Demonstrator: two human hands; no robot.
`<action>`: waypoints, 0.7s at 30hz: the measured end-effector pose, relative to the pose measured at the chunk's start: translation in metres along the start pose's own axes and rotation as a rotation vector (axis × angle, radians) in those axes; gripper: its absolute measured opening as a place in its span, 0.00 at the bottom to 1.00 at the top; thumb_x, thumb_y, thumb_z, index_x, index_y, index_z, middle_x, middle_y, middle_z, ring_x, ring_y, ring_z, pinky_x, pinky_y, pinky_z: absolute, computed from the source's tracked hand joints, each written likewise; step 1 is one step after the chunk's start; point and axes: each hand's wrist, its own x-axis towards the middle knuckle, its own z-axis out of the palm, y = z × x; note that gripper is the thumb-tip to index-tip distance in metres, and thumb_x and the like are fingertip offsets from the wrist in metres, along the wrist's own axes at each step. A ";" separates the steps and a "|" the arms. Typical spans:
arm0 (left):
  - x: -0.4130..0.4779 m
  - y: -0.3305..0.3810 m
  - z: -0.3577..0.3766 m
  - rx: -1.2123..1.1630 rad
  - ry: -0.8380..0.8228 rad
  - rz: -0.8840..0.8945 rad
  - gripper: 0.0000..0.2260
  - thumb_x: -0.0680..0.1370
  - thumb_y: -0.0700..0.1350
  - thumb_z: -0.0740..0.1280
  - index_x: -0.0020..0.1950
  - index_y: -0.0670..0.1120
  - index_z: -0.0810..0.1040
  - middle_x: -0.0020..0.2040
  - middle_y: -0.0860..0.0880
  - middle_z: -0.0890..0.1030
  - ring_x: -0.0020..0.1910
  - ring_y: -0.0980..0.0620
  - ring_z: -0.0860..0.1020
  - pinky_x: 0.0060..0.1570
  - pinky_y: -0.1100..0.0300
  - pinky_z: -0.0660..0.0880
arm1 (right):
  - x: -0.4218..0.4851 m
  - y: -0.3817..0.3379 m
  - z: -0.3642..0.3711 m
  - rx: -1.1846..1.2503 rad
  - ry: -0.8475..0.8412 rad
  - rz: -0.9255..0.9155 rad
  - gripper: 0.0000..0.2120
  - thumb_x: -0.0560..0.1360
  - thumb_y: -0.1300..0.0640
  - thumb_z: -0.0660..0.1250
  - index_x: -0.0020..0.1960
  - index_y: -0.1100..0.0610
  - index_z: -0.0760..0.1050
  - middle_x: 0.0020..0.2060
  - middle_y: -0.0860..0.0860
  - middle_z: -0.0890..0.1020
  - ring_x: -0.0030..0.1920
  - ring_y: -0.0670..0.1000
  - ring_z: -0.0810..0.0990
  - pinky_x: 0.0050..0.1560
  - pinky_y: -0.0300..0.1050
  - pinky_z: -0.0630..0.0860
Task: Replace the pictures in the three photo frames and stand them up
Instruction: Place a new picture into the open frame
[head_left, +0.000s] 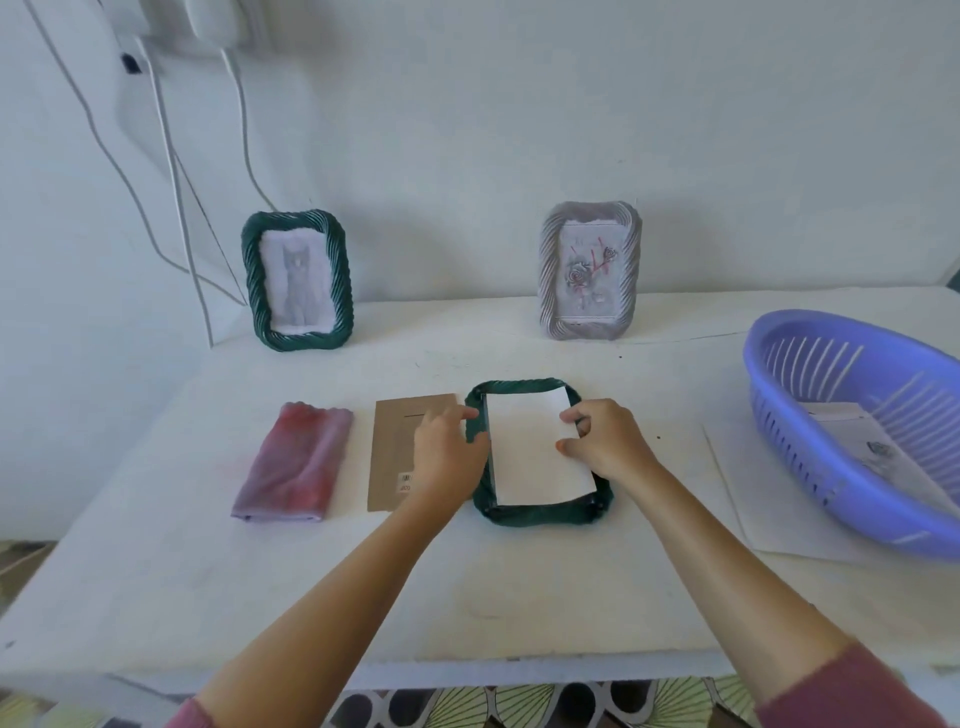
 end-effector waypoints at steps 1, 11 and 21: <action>0.000 -0.001 0.002 0.051 -0.039 0.005 0.17 0.77 0.44 0.63 0.66 0.46 0.72 0.63 0.43 0.73 0.65 0.45 0.69 0.62 0.54 0.68 | 0.001 0.001 0.001 -0.013 -0.012 -0.002 0.21 0.71 0.62 0.70 0.62 0.61 0.74 0.38 0.49 0.72 0.45 0.49 0.72 0.43 0.37 0.66; -0.003 0.001 0.008 0.218 -0.096 0.051 0.18 0.77 0.47 0.65 0.66 0.47 0.72 0.63 0.43 0.72 0.64 0.45 0.68 0.63 0.56 0.65 | 0.005 0.009 0.007 -0.128 -0.014 -0.032 0.20 0.72 0.57 0.69 0.63 0.59 0.73 0.48 0.52 0.74 0.55 0.55 0.76 0.48 0.39 0.65; -0.005 0.007 0.008 0.251 -0.104 0.047 0.19 0.78 0.48 0.63 0.69 0.49 0.70 0.65 0.43 0.70 0.66 0.44 0.66 0.65 0.55 0.64 | 0.012 0.020 -0.016 -0.025 0.002 -0.035 0.15 0.72 0.54 0.69 0.59 0.54 0.78 0.53 0.54 0.78 0.55 0.52 0.76 0.48 0.41 0.68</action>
